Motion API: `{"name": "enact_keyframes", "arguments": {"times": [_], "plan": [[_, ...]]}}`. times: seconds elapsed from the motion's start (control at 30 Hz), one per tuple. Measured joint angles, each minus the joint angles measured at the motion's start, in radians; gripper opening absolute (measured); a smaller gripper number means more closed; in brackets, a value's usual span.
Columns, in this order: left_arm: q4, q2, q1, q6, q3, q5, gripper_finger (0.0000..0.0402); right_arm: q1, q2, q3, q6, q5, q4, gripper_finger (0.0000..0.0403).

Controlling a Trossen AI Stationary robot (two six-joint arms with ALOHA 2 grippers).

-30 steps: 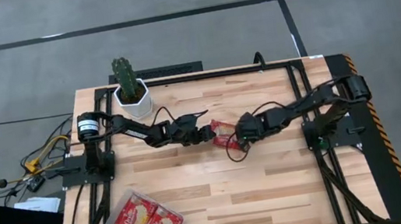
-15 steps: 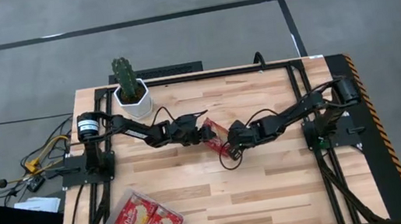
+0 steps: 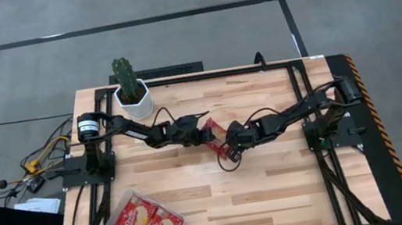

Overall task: Sort popcorn bags into baskets
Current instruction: Put the red popcorn bag into the transparent bin

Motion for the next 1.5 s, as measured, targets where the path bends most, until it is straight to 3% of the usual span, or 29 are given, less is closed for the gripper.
{"name": "enact_keyframes", "arguments": {"times": [0.07,0.3,0.43,0.53,0.63,0.7,0.87,1.07,1.27,1.5], "plan": [[0.005,0.000,0.000,0.014,0.000,0.013,0.0014,0.001,-0.034,0.016,-0.011,0.004,-0.032,0.0029],[-0.003,-0.041,0.014,0.097,-0.004,0.181,0.0007,0.009,-0.254,0.020,-0.026,0.043,-0.221,0.0019],[-0.035,-0.128,0.033,0.182,-0.001,0.453,0.0009,0.023,-0.409,0.020,-0.026,0.114,-0.335,0.0013],[-0.155,-0.215,0.024,0.239,-0.004,0.677,0.0007,0.041,-0.512,0.021,-0.026,0.179,-0.409,0.0017],[-0.349,-0.342,0.002,0.307,-0.004,0.808,0.0005,0.057,-0.585,0.021,-0.008,0.245,-0.479,0.0024],[-0.496,-0.438,-0.012,0.371,-0.001,0.843,0.0005,0.064,-0.621,0.020,0.009,0.268,-0.537,0.0026],[-0.915,-0.691,-0.083,0.524,-0.001,0.785,0.0010,0.079,-0.649,0.019,0.028,0.277,-0.580,0.0019],[-1.323,-0.911,-0.271,0.587,-0.001,0.643,0.0007,0.101,-0.624,0.020,0.030,0.276,-0.564,0.0019],[-1.430,-1.003,-0.467,0.531,-0.021,0.528,0.0013,0.117,-0.573,0.019,0.038,0.273,-0.553,0.0031],[-1.427,-0.960,-0.585,0.546,-0.026,0.433,0.0016,0.141,-0.531,0.019,0.046,0.265,-0.532,0.0018]]}}
